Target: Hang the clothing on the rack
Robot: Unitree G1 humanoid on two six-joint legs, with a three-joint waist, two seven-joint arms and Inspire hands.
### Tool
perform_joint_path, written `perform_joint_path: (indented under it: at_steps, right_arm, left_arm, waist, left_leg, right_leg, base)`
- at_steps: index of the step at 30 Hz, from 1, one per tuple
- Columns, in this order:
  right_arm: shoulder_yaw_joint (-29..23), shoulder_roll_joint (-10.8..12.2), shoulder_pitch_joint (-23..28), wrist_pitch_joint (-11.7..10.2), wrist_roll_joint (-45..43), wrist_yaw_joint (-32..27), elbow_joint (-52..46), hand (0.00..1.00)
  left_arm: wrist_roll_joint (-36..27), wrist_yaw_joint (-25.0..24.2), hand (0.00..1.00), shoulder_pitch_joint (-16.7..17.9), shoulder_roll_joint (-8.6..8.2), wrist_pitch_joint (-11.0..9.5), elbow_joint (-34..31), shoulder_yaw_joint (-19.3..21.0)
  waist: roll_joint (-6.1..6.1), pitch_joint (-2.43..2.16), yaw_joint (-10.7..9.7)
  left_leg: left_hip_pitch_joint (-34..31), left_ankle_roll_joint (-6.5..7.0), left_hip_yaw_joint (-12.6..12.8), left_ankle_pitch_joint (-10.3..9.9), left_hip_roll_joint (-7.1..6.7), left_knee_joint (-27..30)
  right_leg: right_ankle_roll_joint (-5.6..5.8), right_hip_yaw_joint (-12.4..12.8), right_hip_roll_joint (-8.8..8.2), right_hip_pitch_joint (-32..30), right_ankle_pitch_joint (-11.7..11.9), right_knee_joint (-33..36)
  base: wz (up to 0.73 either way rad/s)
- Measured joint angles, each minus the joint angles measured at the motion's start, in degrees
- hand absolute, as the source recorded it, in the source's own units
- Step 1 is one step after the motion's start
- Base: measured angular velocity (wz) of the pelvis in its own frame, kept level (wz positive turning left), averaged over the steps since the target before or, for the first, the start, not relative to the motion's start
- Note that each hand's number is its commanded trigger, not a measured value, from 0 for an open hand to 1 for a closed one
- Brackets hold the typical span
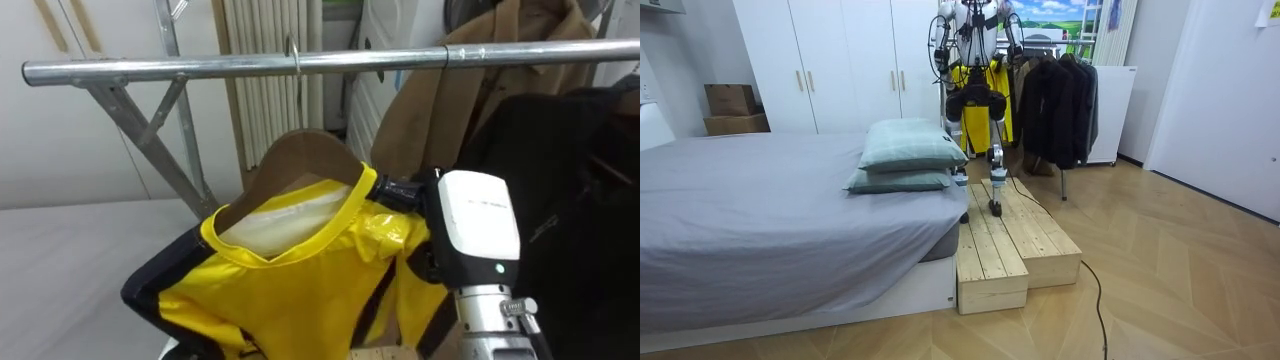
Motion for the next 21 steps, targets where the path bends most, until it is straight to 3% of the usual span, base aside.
perform_joint_path:
  at_steps: [9,15,16,17,18,19,20,21]
  right_arm:
    - [-0.6,-2.5,-1.7,-1.1,0.1,-0.1,-1.9,1.00]
    - [0.0,-2.7,-2.0,-1.1,0.1,-0.1,-1.9,1.00]
    - [0.1,-2.7,-2.0,-1.1,0.3,-0.1,-1.9,1.00]
    - [0.0,-3.0,-2.1,-1.0,1.5,-0.1,-1.8,1.00]
    - [-0.3,-3.3,-2.2,-0.9,2.6,-0.1,-1.8,1.00]
    - [-0.8,-3.3,-2.6,-0.4,3.7,-0.1,-1.2,1.00]
    - [-0.8,-3.2,-2.7,-0.3,4.0,0.2,-0.7,1.00]
    - [-0.8,-3.6,-3.1,-0.5,3.9,0.7,-0.7,1.00]
  left_arm:
    - [0.0,0.0,0.00,-0.3,1.01,0.0,-1.0,0.9]
    - [-0.5,0.0,0.00,-0.3,1.11,0.0,-1.0,1.3]
    - [-1.2,0.0,0.00,-0.4,1.16,-0.1,-1.0,1.7]
    - [-1.8,0.0,0.00,-0.5,1.03,-0.3,-1.1,1.8]
    - [-1.9,0.0,0.00,-0.7,1.04,-0.8,-1.1,1.5]
    - [-1.5,0.1,0.00,-1.0,1.02,-1.5,-1.2,1.3]
    - [-1.4,0.3,0.00,-0.7,0.95,-1.5,-1.2,1.2]
    - [-1.4,0.3,0.00,-0.6,1.13,-1.5,-1.0,1.0]
  waist:
    - [-0.33,0.03,-1.2]
    - [-0.27,0.05,-1.0]
    - [-0.84,0.27,-0.9]
    - [-1.26,0.39,-0.8]
    - [-1.25,0.41,-0.8]
    - [-1.79,0.27,0.5]
    - [-2.34,-0.23,1.6]
    - [-2.08,0.00,3.0]
  left_leg:
    - [0.4,0.00,-1.3,0.0,0.28,-0.3]
    - [1.1,-0.01,-1.2,0.0,0.83,1.9]
    - [-0.7,-0.38,-1.2,-0.3,0.63,5.6]
    - [-3.7,-0.85,-2.8,-1.4,-0.18,6.2]
    - [-5.4,-0.68,-3.8,-1.1,-0.80,3.5]
    - [-8.3,0.53,-5.1,3.0,-1.81,-0.9]
    - [-7.6,0.62,-4.4,4.4,-2.08,-0.9]
    - [-7.0,0.67,-5.2,4.7,-2.00,-1.0]
  right_leg:
    - [0.01,0.2,0.44,1.6,0.3,-1.9]
    - [-0.32,2.2,0.54,4.8,1.2,-4.4]
    - [-0.39,3.8,-0.34,5.5,1.2,-5.0]
    - [-0.33,7.4,-1.34,5.4,1.3,-5.0]
    - [-0.29,8.6,-1.54,5.1,1.2,-4.9]
    - [0.89,9.8,-2.21,3.9,0.5,-4.4]
    - [1.68,9.7,-2.65,3.4,0.0,-4.2]
    - [2.01,6.2,-2.33,2.4,-0.5,-3.1]
  base:
    - [0.01]
    - [0.00]
    - [0.21]
    - [0.33]
    - [0.29]
    - [0.00]
    - [-0.16]
    - [-0.36]
